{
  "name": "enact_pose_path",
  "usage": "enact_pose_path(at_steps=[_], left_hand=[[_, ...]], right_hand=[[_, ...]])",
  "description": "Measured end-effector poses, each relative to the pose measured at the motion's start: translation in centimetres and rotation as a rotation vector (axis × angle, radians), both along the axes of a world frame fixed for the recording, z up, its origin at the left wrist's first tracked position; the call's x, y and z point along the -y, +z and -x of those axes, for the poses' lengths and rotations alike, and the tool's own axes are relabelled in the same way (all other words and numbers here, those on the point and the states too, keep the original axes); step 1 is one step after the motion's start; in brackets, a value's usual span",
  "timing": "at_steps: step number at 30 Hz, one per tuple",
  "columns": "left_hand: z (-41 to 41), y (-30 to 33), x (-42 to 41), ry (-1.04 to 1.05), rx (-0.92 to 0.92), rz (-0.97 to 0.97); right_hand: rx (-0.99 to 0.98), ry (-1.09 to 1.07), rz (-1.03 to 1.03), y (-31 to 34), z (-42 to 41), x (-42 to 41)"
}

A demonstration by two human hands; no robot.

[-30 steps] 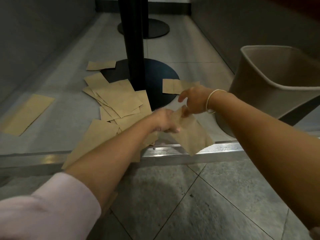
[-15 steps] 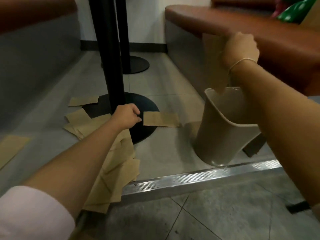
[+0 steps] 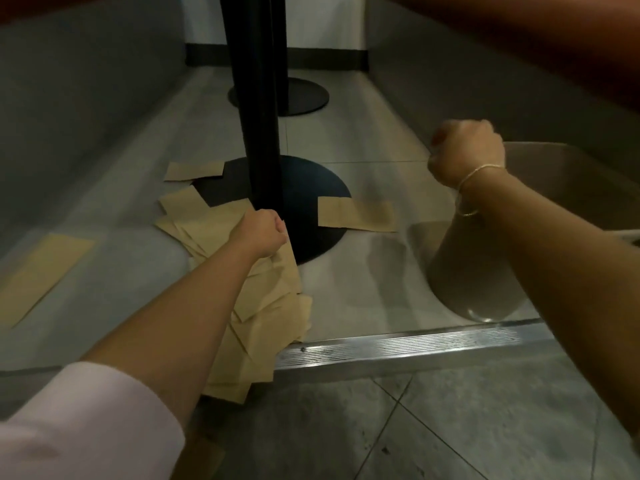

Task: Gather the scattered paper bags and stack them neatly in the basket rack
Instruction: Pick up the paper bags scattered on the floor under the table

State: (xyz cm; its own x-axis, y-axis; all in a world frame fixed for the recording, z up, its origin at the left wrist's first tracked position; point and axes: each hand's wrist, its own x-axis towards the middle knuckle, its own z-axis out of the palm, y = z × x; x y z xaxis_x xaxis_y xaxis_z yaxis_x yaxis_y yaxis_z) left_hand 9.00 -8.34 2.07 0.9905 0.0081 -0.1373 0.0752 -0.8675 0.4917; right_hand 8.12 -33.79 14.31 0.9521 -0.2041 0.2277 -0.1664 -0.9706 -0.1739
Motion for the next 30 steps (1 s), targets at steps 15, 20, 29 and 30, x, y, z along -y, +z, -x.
enact_pose_path(at_steps=[15, 20, 29, 30], left_hand=[[-4.5, -8.9, -4.8, 0.055, -0.189, -0.209], [-5.2, -11.3, -5.7, -0.002, -0.191, -0.322], [-5.5, -11.8, -5.7, -0.097, -0.094, -0.507], [-5.3, -11.6, -5.5, -0.117, -0.075, -0.545]], right_hand=[[-0.428, 0.224, -0.014, -16.7, -7.6, -8.9], [-0.439, 0.216, -0.001, -19.7, -10.1, -10.5], [-0.426, 0.095, -0.095, -23.6, -13.5, -12.0], [-0.43, 0.084, -0.105, -23.8, -13.9, -12.0]])
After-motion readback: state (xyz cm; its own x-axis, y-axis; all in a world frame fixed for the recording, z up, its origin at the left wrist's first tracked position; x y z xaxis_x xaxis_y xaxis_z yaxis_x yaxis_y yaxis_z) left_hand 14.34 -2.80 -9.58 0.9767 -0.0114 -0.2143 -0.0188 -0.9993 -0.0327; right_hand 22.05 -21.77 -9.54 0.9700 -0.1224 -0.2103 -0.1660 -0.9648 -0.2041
